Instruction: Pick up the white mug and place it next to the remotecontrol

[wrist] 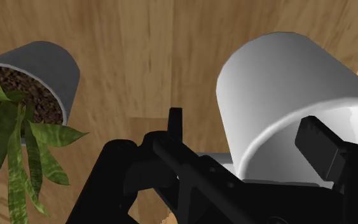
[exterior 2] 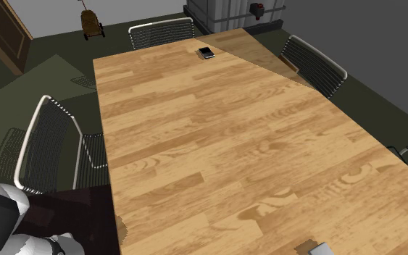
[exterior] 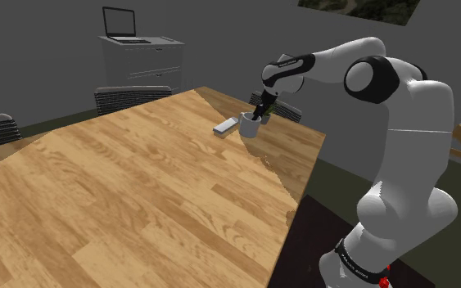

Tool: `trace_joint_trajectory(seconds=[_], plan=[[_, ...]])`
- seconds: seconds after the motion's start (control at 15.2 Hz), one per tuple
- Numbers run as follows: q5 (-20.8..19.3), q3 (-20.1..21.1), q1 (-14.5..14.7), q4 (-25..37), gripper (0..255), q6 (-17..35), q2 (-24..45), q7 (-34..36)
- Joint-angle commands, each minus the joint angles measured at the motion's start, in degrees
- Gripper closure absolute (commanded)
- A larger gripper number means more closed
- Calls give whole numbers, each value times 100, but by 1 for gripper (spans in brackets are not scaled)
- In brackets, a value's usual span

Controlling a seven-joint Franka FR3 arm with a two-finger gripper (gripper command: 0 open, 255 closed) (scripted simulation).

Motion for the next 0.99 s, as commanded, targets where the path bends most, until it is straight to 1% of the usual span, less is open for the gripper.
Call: trace_joint_trajectory(seconds=[0.0,0.13,0.4,0.92], plan=[[0,0,0,0,0,0,0,0],[0,0,0,0,0,0,0,0],[-22,-27,-57,144,0,-532,-382,15],[-22,-27,-57,144,0,-532,-382,15]])
